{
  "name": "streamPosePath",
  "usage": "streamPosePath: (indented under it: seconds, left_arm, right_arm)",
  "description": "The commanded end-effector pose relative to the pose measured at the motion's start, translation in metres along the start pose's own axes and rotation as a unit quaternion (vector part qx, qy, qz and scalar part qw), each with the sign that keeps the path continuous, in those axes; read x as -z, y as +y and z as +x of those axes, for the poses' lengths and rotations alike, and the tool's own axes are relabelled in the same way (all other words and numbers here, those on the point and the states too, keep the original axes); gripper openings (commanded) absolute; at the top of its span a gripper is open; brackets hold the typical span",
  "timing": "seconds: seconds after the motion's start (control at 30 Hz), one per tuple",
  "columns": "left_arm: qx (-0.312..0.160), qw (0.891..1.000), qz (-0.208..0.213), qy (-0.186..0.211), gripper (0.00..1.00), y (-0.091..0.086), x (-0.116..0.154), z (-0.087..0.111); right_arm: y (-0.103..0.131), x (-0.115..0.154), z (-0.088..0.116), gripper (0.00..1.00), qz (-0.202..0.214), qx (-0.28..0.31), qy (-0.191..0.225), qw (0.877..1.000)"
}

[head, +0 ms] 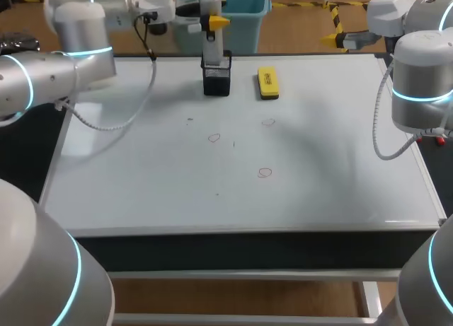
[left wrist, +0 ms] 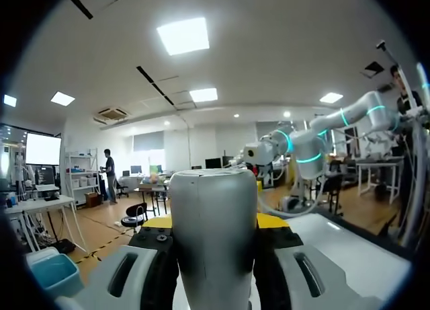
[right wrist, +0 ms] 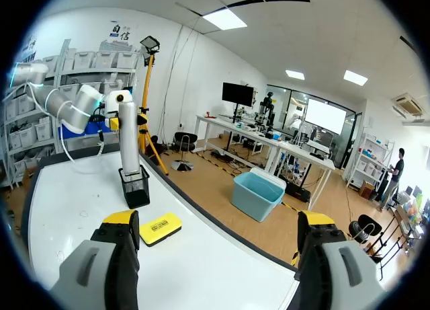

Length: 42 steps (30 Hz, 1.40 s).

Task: Pick up the inspection probe, press it on each red-marked spot on the whiteboard one by one, put down the probe, pick up the eraser, and wipe off all the red marks.

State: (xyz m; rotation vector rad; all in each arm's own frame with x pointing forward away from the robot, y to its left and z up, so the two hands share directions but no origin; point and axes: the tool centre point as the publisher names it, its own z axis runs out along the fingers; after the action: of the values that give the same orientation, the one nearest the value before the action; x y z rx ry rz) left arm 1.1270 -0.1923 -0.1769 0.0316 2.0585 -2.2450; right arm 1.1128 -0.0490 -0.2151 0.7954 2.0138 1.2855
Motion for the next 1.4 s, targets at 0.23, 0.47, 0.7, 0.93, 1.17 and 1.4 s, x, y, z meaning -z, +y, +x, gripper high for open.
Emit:
streamPosePath:
  seconds: [0.23, 0.47, 0.7, 0.93, 1.17, 1.4]
  left_arm:
    - [-0.006, 0.999, 0.016, -0.042, 0.0, -0.039, 0.009, 0.015]
    - [0.002, 0.996, 0.005, -0.088, 0.0, -0.042, 0.034, 0.027]
    - [0.012, 0.991, -0.003, -0.133, 0.0, -0.031, 0.065, 0.047]
    - [0.004, 0.985, -0.014, -0.17, 0.0, -0.018, 0.097, 0.07]
    - [0.014, 0.982, -0.022, -0.186, 0.0, -0.003, 0.121, 0.088]
    - [0.03, 0.979, -0.026, -0.199, 0.0, 0.015, 0.141, 0.087]
  right_arm:
    - [0.0, 0.0, 0.0, 1.0, -0.001, 0.0, 0.0, 1.0]
    - [0.0, 0.0, 0.0, 1.0, -0.001, 0.0, 0.0, 1.0]
    - [0.0, 0.0, 0.0, 1.0, -0.001, 0.0, 0.0, 1.0]
    - [0.0, 0.0, 0.0, 1.0, -0.001, 0.0, 0.0, 1.0]
    - [0.0, 0.0, 0.0, 1.0, -0.001, 0.0, 0.0, 1.0]
    - [0.0, 0.0, 0.0, 1.0, -0.001, 0.0, 0.0, 1.0]
